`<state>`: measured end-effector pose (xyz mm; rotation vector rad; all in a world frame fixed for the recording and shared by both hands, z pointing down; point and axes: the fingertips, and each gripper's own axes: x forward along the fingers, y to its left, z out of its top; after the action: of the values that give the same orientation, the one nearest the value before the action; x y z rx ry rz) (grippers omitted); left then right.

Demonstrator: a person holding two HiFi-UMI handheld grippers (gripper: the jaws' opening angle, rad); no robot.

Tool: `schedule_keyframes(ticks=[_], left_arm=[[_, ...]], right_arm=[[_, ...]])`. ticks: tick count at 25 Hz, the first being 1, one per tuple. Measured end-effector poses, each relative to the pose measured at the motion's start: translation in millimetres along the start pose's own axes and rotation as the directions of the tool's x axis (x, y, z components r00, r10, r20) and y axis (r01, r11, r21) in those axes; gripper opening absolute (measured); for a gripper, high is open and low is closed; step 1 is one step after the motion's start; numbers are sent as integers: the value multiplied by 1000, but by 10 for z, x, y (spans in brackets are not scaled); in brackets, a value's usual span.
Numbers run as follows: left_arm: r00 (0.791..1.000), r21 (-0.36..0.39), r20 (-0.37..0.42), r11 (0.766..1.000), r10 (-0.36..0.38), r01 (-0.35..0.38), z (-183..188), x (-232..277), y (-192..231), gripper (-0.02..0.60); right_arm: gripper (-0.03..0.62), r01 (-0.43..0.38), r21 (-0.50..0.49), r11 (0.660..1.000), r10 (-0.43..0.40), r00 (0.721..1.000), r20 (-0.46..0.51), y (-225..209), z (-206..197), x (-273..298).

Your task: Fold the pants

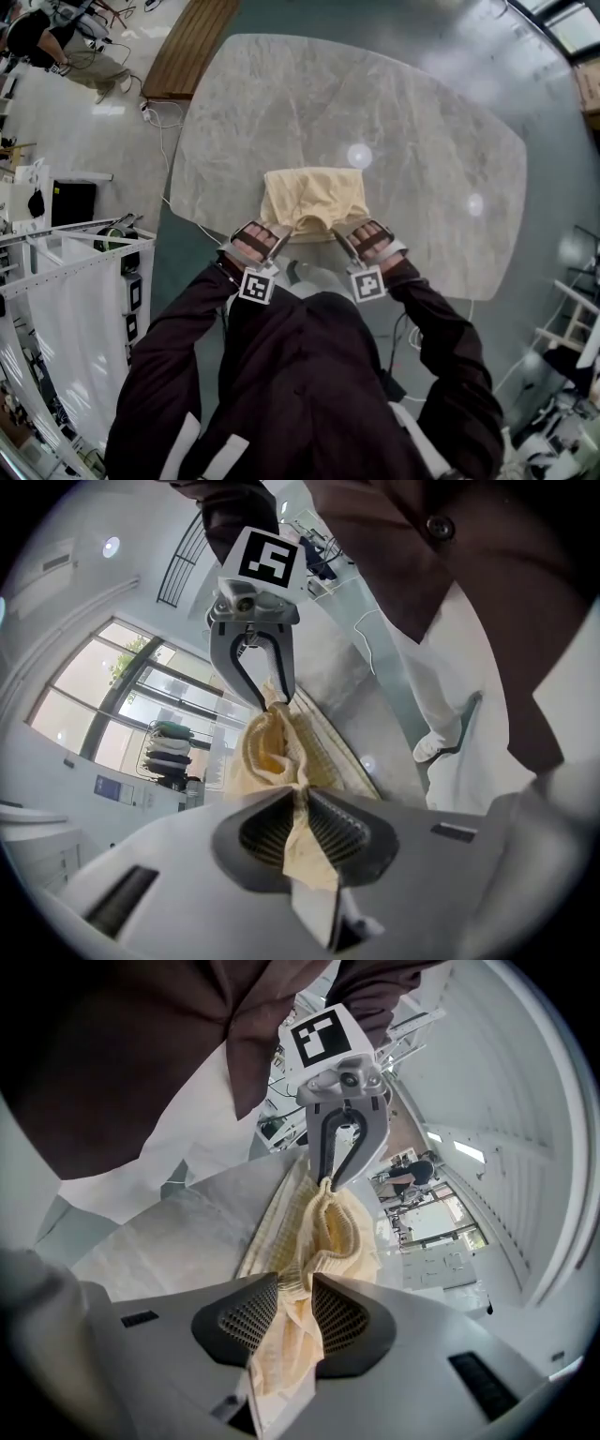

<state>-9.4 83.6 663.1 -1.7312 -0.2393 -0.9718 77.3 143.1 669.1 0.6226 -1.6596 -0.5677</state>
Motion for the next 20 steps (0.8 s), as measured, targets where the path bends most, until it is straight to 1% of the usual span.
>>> schedule_keyframes(ticks=[2,4,6,7,8,9,10,11,12,13,14,15,16,17,18,20], left_arm=[[1000,-33,20,999,8,-8,38,-82,56,32],[999,-62,36,997,40,-38,62,-189,193,32],[995,-89,37,992,89,-85,47,-286,420,32],[993,-99,35,989,112,-108,38,-332,538,32],[991,-105,32,987,129,-125,36,-373,638,32],[991,-109,27,986,132,-129,39,-400,701,32],[993,-110,22,988,115,-112,39,-405,717,32],[997,-110,19,991,75,-73,40,-393,679,32],[1000,-111,22,994,16,-13,50,-375,594,47],[998,-111,35,992,-51,54,75,-367,482,71],[992,-105,52,988,-111,116,110,-375,368,111],[986,-92,68,983,-155,161,142,-400,271,123],[980,-78,79,979,-181,187,162,-437,199,141],[979,-74,83,978,-188,194,161,-478,163,146],[981,-86,83,979,-176,183,137,-518,174,146],[992,-159,67,980,-107,116,39,-600,354,146]], right_arm=[[112,10,9,1000,-10,1000,-4,-41,10,-78],[110,39,29,999,-39,999,4,-150,45,-176],[107,86,29,996,-86,996,-3,-364,38,-278],[95,116,24,993,-116,993,-15,-498,19,-332],[78,138,24,990,-138,990,-30,-614,-1,-386],[75,149,26,989,-147,988,-43,-700,-17,-435],[75,151,29,988,-149,987,-53,-768,-32,-477],[75,149,31,988,-147,987,-60,-824,-45,-511],[75,145,36,989,-142,988,-64,-867,-58,-539],[75,141,43,989,-137,988,-68,-899,-75,-566],[75,141,48,989,-137,988,-72,-928,-96,-592],[75,146,51,988,-142,987,-78,-961,-116,-620],[75,154,52,987,-149,985,-84,-996,-128,-650],[75,161,55,985,-156,984,-88,-1026,-130,-678],[75,169,60,984,-163,983,-89,-1057,-121,-705],[75,200,76,977,-194,978,-80,-1177,-74,-766]])
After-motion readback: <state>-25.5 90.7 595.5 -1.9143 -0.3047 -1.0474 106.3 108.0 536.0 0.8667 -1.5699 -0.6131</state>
